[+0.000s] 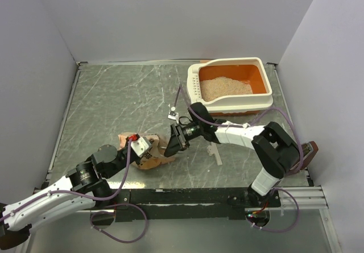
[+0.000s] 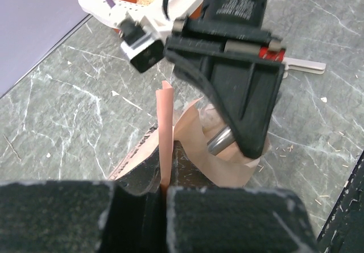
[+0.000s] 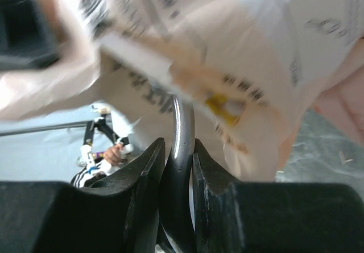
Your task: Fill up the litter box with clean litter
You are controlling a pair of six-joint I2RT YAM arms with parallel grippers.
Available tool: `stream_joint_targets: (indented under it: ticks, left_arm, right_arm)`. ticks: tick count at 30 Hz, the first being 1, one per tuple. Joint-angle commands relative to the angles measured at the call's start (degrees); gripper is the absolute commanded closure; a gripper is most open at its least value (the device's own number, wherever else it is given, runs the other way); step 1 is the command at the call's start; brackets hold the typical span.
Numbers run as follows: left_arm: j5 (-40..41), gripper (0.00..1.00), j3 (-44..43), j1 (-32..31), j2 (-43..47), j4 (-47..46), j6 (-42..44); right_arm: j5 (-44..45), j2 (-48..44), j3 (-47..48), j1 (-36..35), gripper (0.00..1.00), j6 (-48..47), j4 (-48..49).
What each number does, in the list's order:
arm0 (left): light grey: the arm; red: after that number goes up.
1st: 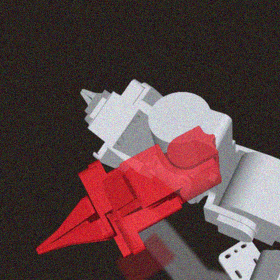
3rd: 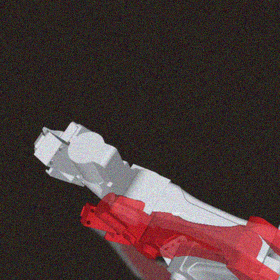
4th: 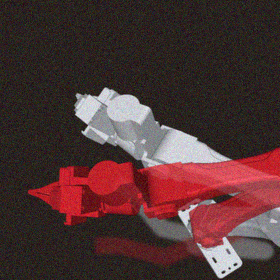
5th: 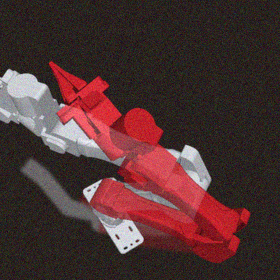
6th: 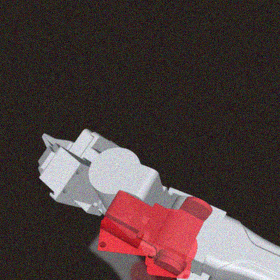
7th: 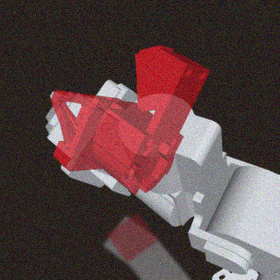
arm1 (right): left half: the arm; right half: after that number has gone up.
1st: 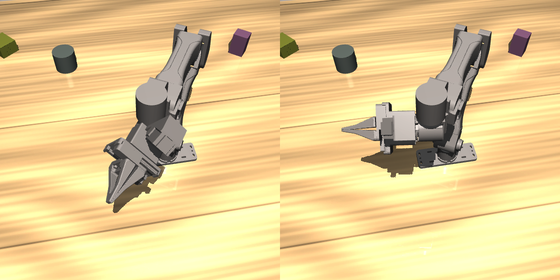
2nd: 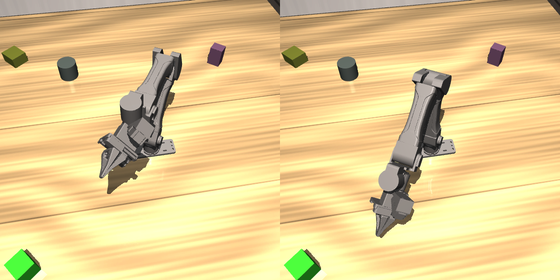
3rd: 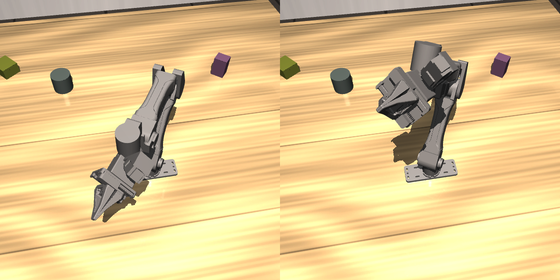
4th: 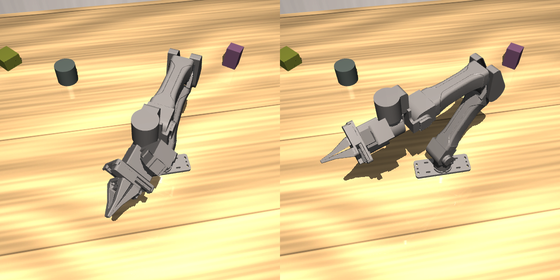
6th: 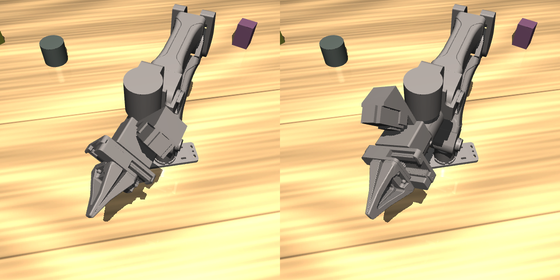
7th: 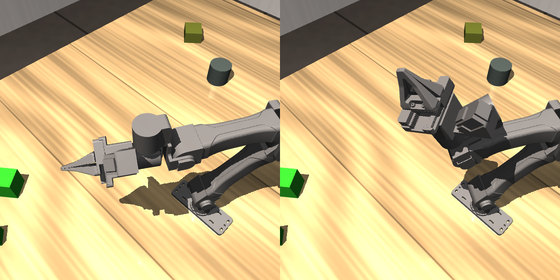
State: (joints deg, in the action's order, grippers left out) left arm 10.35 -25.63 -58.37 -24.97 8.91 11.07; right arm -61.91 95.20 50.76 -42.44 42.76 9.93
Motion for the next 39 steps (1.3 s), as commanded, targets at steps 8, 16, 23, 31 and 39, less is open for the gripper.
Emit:
stream_joint_targets:
  ticks: [8, 16, 23, 31, 39]
  left_arm:
    - [-2.26, 0.99, -0.39, -0.08, 0.98, -3.81, 0.36]
    - [-2.88, 0.99, -0.04, -0.17, 1.77, -4.34, 0.44]
    - [-2.88, 0.99, 0.05, -0.08, 1.15, -4.34, 0.62]
    - [-2.7, 0.99, 0.05, -0.08, 1.07, -4.25, 0.53]
    - [-2.18, 0.99, 0.05, -0.08, 1.33, -4.34, 0.36]
  right_arm:
    - [-8.22, -8.01, -12.16, 4.46, 1.0, 14.59, 24.58]
    - [-10.42, -7.92, -20.61, 7.63, 1.0, 27.81, 47.61]
    - [-10.77, -11.52, -24.57, 8.95, 1.0, 29.49, 48.88]
    - [-9.64, -23.37, -22.65, 10.79, 1.0, 12.65, 22.0]
    - [-7.7, -29.54, -22.81, 11.76, 1.0, 6.63, 9.4]
